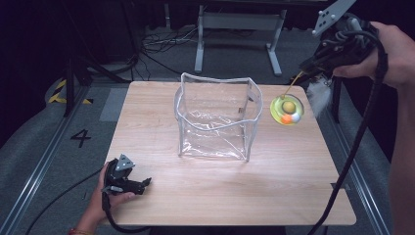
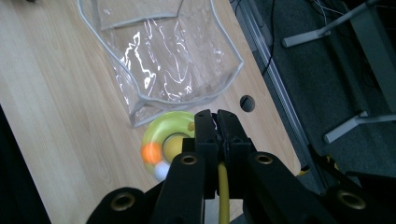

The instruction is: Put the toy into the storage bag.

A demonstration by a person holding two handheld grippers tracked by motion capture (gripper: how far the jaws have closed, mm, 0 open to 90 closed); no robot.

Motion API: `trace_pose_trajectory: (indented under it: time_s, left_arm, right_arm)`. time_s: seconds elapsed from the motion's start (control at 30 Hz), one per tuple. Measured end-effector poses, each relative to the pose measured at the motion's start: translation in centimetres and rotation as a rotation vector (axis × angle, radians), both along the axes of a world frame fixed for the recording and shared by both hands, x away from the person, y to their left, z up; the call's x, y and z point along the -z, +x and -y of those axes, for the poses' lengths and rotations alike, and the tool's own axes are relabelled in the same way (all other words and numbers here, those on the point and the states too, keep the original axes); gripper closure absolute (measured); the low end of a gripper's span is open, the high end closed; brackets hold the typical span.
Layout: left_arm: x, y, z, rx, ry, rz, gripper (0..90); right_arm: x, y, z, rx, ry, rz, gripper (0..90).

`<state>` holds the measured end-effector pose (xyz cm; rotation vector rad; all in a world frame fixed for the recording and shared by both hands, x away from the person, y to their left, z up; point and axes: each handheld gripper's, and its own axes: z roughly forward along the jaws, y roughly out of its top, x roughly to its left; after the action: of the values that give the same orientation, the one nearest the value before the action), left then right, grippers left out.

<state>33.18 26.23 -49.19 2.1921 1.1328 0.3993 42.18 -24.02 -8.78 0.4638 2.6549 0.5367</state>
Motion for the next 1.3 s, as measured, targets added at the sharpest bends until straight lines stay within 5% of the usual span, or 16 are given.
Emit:
trace_pose_trajectory:
  time_s: [0.4, 0.93, 1.3]
  left_arm:
    - [0.0, 0.0, -0.1, 0.005, 0.002, 0.003, 0.9]
    - [0.0, 0.1, -0.1, 0.009, 0.001, 0.003, 0.7]
    - [0.0, 0.1, -0.1, 0.01, 0.002, 0.003, 0.7]
  right_arm:
    - [-2.2, 0.5, -3.9, -0.051, 0.02, 0.029, 88.4]
    - [-0.9, 3.1, -7.3, -0.058, 0.026, 0.017, 88.3]
    - [1.3, 5.7, -10.0, -0.064, 0.065, 0.011, 88.3]
